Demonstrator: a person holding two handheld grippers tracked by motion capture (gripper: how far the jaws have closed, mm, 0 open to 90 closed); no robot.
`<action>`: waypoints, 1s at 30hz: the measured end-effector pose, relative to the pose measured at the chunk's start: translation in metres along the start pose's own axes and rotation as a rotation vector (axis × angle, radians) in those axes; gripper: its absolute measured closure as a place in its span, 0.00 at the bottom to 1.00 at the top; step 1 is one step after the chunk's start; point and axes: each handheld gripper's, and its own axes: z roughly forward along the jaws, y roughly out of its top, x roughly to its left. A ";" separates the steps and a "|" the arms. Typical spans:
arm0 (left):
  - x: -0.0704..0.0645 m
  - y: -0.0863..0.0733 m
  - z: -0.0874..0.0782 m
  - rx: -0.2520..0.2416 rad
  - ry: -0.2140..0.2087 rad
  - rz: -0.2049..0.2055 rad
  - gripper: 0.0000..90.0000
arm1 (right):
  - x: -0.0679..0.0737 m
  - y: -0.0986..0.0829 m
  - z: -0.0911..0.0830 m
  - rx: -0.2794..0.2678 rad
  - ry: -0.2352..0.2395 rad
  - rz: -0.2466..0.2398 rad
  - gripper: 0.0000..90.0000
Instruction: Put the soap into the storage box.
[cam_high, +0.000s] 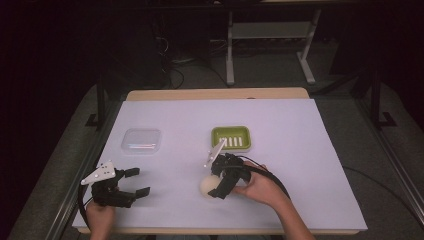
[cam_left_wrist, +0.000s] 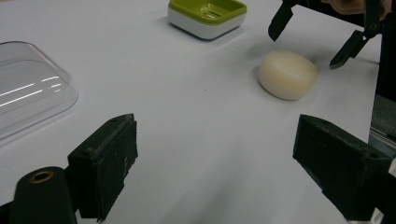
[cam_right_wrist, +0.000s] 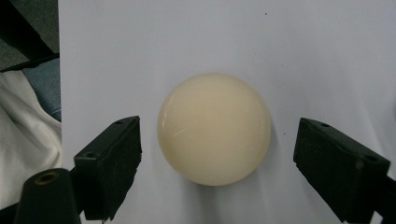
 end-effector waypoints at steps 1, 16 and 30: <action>0.000 0.000 0.000 0.001 0.000 0.000 0.15 | 0.000 0.000 0.001 0.002 0.003 0.002 0.16; 0.000 0.000 0.000 0.001 -0.002 -0.001 0.15 | 0.000 0.006 0.014 0.032 0.014 0.009 0.16; -0.001 0.000 0.001 -0.002 -0.003 -0.007 0.15 | -0.001 0.009 0.023 0.049 0.021 0.001 0.16</action>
